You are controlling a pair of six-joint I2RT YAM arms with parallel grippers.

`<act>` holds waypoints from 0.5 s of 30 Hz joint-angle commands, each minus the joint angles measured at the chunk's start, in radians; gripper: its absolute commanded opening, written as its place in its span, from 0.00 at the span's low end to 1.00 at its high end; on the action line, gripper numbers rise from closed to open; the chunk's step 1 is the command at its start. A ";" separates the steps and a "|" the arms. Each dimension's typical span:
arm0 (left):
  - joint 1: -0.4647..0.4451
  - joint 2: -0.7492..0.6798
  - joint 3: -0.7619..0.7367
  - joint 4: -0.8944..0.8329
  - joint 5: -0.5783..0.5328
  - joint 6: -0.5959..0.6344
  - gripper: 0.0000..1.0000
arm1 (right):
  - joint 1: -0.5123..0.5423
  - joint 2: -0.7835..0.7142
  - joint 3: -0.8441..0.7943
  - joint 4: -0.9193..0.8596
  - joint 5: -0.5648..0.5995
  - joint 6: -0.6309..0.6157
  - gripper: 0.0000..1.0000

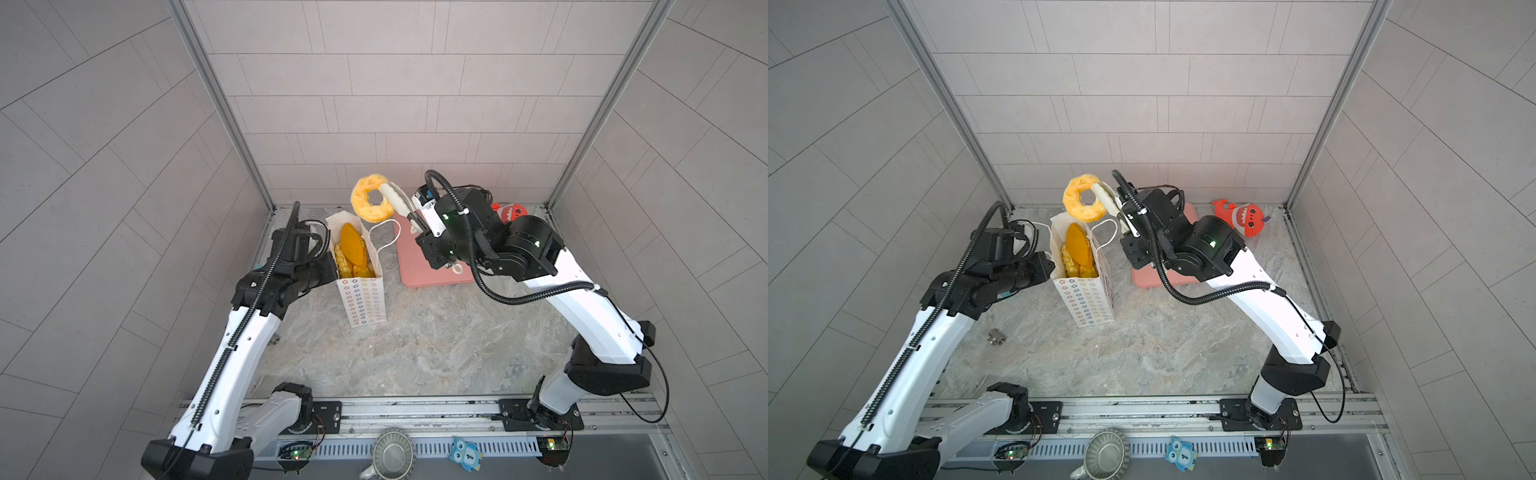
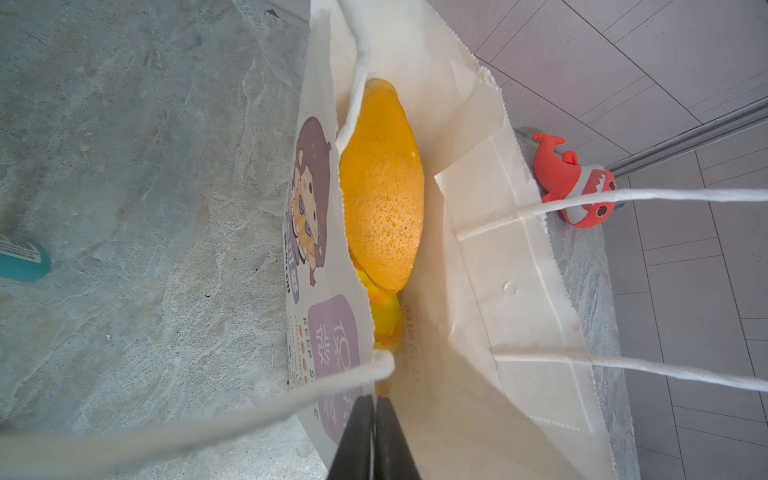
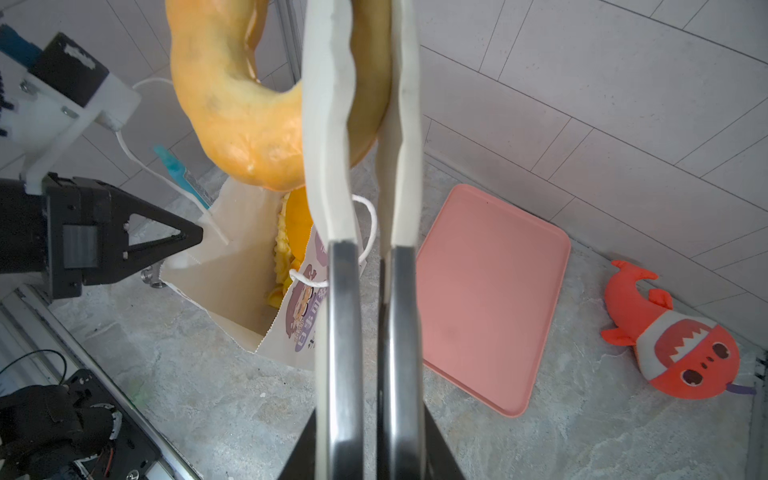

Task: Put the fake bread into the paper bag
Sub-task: 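Carry the ring donut with the right gripper over the bag opening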

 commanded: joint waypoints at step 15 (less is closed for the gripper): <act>-0.001 -0.021 0.016 -0.017 -0.009 0.000 0.10 | 0.147 0.153 0.122 -0.160 0.275 -0.082 0.27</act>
